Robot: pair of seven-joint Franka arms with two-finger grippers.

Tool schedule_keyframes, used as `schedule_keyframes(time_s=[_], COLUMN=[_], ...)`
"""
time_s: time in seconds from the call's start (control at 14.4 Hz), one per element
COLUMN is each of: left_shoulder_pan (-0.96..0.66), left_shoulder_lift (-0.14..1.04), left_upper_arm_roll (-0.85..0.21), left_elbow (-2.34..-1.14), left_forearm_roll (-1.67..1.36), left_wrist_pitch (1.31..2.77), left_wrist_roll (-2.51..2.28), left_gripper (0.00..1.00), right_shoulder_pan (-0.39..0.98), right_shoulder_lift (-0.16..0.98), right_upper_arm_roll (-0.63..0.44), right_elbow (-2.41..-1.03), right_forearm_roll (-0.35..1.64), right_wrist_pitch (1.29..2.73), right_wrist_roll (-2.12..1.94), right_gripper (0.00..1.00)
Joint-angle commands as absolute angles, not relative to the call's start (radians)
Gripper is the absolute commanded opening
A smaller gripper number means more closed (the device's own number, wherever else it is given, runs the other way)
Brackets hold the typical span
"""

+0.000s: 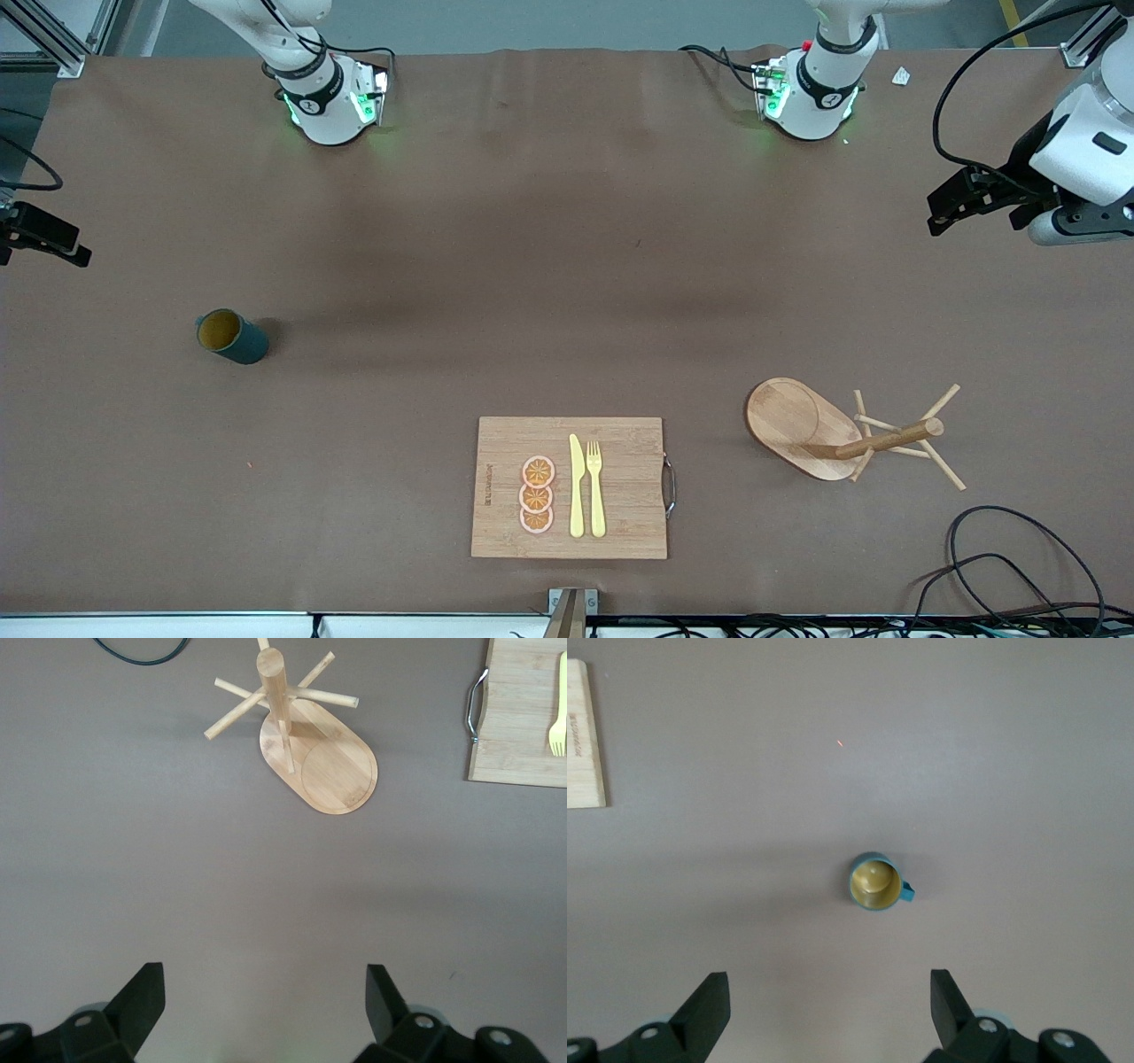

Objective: Pass cup and hang on rack

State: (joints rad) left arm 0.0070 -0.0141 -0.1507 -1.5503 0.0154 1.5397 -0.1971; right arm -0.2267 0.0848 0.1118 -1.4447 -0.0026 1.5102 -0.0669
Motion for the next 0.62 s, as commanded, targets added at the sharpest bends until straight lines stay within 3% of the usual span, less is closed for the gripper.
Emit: schedule_keyframes(time_s=[0.0,0.56], left_shoulder_pan=[0.012,0.009], left_shoulder_lift=[-0.006,-0.006], left_upper_arm_roll=[-0.153,-0.153], left_elbow=[-1.525,-1.525], left_forearm_roll=[0.031,0.029], left_wrist_pitch=[1.520,1.505], left_wrist_roll=[-0.183,-0.181], left_gripper=[1.00,1.00], right_shoulder_pan=[-0.241,-0.239], right_shoulder_lift=[0.078,0.080], right_upper_arm_roll=[0.120,0.120], right_elbow=[-1.457,-1.462], right_forearm_roll=[-0.014,-0.011], right_wrist_pitch=[1.496,1.505], right_wrist_roll=[-0.060,-0.058], right_gripper=[1.00,0.99])
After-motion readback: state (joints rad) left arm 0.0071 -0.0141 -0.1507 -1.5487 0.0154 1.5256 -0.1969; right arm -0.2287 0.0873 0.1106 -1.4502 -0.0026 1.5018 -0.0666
